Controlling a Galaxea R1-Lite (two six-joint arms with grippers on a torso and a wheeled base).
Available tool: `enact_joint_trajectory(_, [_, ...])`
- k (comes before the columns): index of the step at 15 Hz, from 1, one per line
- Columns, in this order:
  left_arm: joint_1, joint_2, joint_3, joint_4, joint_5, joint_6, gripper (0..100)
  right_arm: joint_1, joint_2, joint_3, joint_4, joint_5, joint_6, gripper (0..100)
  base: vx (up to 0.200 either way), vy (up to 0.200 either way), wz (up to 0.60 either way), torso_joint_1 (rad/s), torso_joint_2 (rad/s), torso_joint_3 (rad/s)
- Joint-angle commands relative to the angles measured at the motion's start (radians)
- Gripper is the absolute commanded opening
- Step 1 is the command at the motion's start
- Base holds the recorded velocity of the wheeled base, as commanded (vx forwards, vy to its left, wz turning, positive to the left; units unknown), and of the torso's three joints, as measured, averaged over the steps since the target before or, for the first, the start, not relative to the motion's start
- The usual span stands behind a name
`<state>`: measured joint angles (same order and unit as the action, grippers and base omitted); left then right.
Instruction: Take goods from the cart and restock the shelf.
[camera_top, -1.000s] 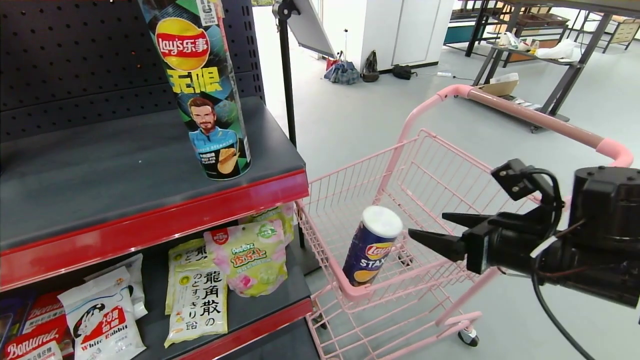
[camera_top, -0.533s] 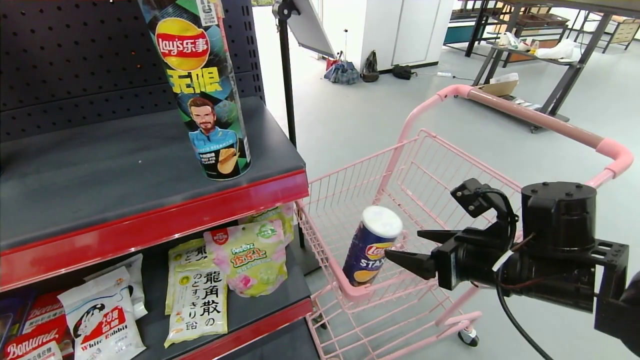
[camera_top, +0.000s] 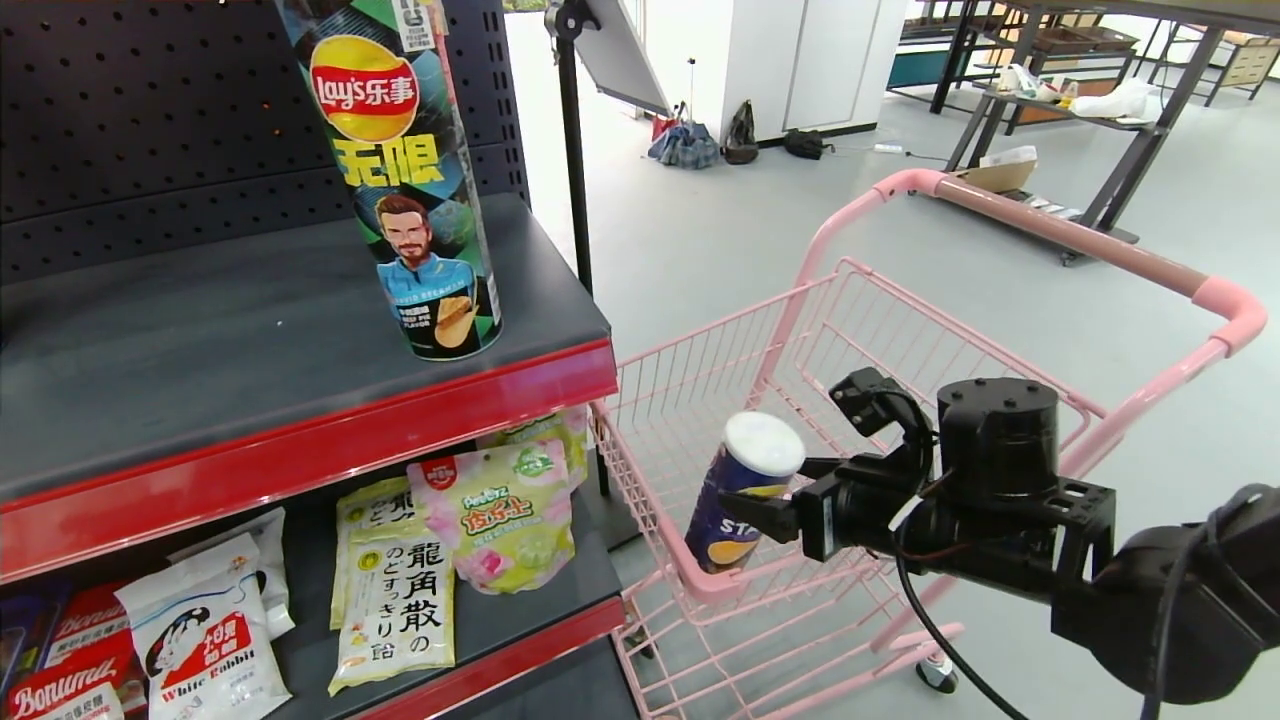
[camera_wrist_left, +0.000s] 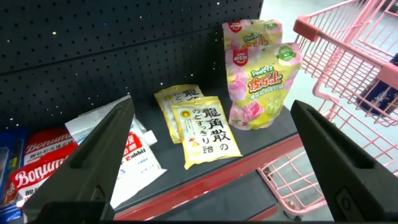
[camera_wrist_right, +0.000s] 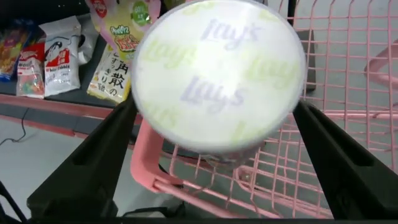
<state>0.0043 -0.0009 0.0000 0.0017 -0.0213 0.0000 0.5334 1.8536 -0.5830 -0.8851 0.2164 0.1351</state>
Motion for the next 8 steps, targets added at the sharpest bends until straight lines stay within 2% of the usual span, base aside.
enact_joint_trajectory(1, [0.000, 0.001, 0.000, 0.000, 0.000, 0.000, 100, 0.005, 0.058, -0.043, 0.000, -0.002, 0.006, 100, 0.000, 0.000, 0.00, 0.000, 0.00, 0.000])
enact_joint_trajectory(8, [0.000, 0.001, 0.000, 0.000, 0.000, 0.000, 100, -0.004, 0.130, -0.101, -0.002, 0.000, 0.035, 100, 0.000, 0.000, 0.00, 0.000, 0.00, 0.000])
